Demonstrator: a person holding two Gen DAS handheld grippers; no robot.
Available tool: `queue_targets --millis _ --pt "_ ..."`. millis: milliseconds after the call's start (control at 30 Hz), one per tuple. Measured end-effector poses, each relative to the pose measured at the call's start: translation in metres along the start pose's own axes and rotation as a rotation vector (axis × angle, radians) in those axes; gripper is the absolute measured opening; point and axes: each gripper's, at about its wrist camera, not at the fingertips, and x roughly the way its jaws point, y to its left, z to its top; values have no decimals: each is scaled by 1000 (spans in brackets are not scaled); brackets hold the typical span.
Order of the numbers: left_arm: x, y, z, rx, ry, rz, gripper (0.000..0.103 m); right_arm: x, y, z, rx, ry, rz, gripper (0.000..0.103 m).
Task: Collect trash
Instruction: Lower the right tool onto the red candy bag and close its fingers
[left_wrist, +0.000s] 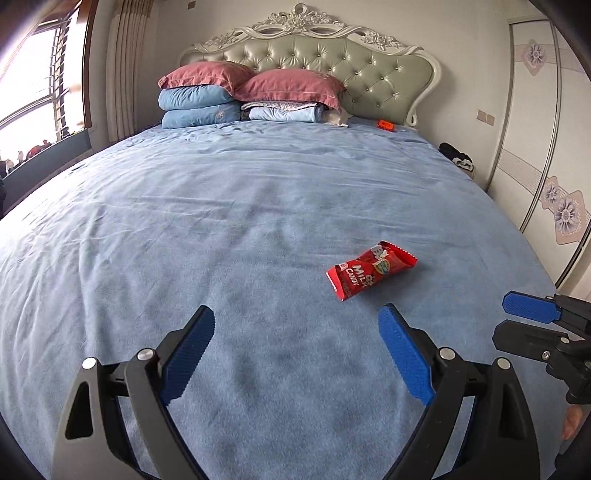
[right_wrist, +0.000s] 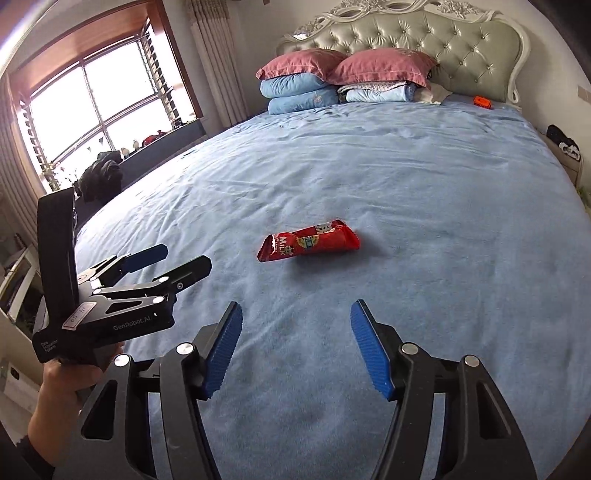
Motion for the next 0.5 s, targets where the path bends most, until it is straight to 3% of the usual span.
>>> queue_targets --millis 267,500 --pt "25 15 21 54 -34 76 91 69 -25 28 252 92 130 57" --pt "50 35 36 21 -34 72 93 98 -38 45 382 98 120 56"
